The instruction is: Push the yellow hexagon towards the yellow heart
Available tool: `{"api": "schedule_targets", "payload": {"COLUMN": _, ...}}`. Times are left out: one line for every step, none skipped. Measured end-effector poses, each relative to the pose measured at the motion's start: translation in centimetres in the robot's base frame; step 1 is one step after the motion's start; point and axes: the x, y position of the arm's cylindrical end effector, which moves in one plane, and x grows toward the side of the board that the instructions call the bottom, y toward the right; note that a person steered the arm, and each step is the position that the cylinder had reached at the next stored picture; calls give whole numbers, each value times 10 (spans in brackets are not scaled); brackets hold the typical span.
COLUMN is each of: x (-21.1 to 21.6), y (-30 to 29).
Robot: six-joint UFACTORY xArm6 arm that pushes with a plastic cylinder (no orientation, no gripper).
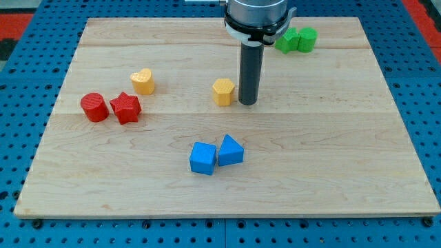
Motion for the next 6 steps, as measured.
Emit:
{"api": "schedule_targets", "payload": {"x": 0, "y": -39}}
{"api": "schedule_targets", "payload": {"x": 0, "y": -86}}
{"api": "schedule_targets", "payload": {"x": 0, "y": -117}}
{"api": "schedule_targets", "payload": {"x": 0, "y": -114}}
{"api": "schedule_targets", "payload": {"x": 0, "y": -63}}
{"api": "schedule_targets", "payload": {"x": 0, "y": -45}}
